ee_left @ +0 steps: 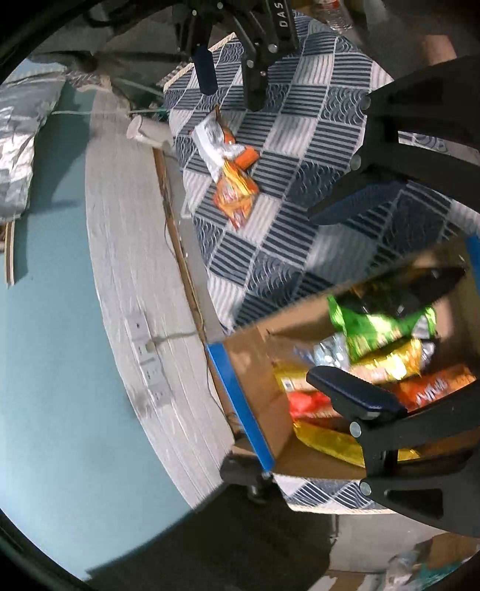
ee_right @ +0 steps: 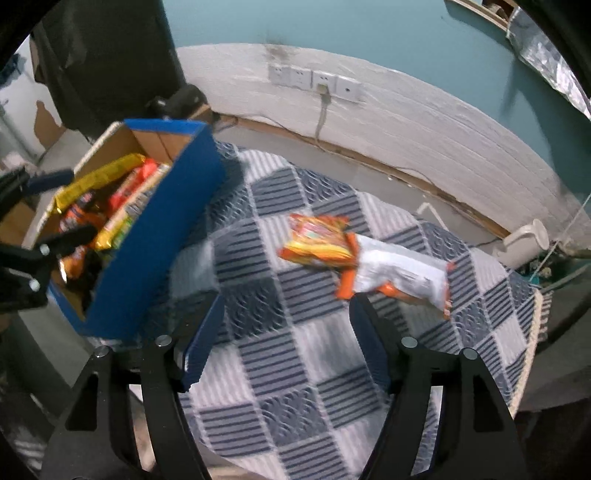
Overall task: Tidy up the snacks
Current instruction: 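Move both open tools to the two bags left on the table, then grasp the orange-red chip bag with the left tool while the right tool grasps the white-orange bag, then carry the orange-red bag and white-orange bag over the cardboard box, then open both tools to drop the two bags into the box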
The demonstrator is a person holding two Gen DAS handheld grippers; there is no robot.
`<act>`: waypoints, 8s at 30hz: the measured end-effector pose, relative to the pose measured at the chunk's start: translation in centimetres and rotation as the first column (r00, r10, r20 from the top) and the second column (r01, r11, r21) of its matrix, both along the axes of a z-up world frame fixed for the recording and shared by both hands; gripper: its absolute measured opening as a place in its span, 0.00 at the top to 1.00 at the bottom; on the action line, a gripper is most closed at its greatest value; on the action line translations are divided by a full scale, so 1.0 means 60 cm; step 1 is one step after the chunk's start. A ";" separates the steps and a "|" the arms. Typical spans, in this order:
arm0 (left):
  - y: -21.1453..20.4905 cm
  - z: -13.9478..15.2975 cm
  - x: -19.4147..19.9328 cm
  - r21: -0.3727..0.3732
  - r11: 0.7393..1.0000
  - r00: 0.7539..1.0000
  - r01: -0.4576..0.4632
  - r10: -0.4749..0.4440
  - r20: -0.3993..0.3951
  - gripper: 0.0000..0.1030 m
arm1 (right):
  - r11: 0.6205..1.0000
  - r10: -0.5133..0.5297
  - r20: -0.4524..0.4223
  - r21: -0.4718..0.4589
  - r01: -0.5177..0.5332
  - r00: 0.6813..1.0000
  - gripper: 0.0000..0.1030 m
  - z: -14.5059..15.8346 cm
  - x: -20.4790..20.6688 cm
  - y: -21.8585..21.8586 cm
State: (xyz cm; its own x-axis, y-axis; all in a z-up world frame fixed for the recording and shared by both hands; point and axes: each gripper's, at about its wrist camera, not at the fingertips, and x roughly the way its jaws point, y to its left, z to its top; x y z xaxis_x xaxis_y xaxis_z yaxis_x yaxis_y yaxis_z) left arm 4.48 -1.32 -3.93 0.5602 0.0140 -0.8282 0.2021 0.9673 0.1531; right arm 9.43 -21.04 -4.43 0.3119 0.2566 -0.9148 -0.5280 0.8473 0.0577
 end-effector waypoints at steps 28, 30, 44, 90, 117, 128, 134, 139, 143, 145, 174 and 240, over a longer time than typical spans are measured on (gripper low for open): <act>-0.158 -0.131 0.280 0.044 0.998 0.984 0.034 -0.026 -0.177 0.21 | 0.979 -0.190 -0.103 -0.095 0.180 0.976 0.31 -0.153 0.263 -0.174; -0.153 -0.142 0.289 0.026 0.999 0.981 0.022 -0.017 -0.193 0.21 | 0.977 -0.200 -0.109 -0.098 0.189 0.974 0.31 -0.168 0.271 -0.179; -0.137 -0.152 0.273 -0.040 0.999 0.967 0.002 -0.013 -0.253 0.21 | 0.950 -0.292 -0.196 -0.178 0.258 0.936 0.31 -0.209 0.190 -0.238; -0.126 -0.175 0.236 -0.166 0.979 0.945 -0.121 0.062 -0.322 0.21 | 0.983 -0.180 -0.254 -0.030 0.179 0.950 0.65 -0.223 0.141 -0.130; -0.197 -0.271 0.293 -0.185 0.966 0.891 -0.181 0.082 -0.446 0.22 | 0.979 -0.204 -0.148 -0.038 0.201 0.968 0.67 -0.146 0.126 -0.238; -0.198 -0.253 0.249 -0.145 0.988 0.918 -0.055 -0.007 -0.397 0.56 | 0.982 -0.187 -0.142 -0.036 0.184 0.972 0.67 -0.137 0.110 -0.223; -0.191 -0.213 0.215 -0.108 0.994 0.936 -0.015 -0.024 -0.350 0.56 | 0.983 -0.182 -0.125 -0.033 0.179 0.975 0.67 -0.117 0.094 -0.212; -0.181 -0.172 0.184 -0.083 0.996 0.956 0.017 -0.041 -0.292 0.56 | 0.982 -0.188 -0.117 -0.020 0.187 0.975 0.67 -0.098 0.083 -0.205; -0.174 -0.134 0.171 -0.085 0.996 0.969 0.025 -0.045 -0.244 0.56 | 0.982 -0.187 -0.092 -0.010 0.186 0.978 0.67 -0.074 0.073 -0.195; -0.166 -0.113 0.158 -0.079 0.996 0.975 0.035 -0.051 -0.216 0.56 | 0.982 -0.186 -0.082 0.000 0.187 0.979 0.67 -0.060 0.069 -0.190; -0.053 0.027 0.008 -0.048 0.997 0.998 0.055 -0.055 -0.007 0.56 | 0.996 -0.029 0.047 0.080 0.025 0.998 0.67 0.076 -0.023 -0.046; 0.289 -0.008 -0.048 -0.091 0.964 0.968 -0.249 0.249 -0.020 0.14 | 0.972 0.162 -0.022 0.176 -0.155 0.987 0.35 0.086 0.001 0.312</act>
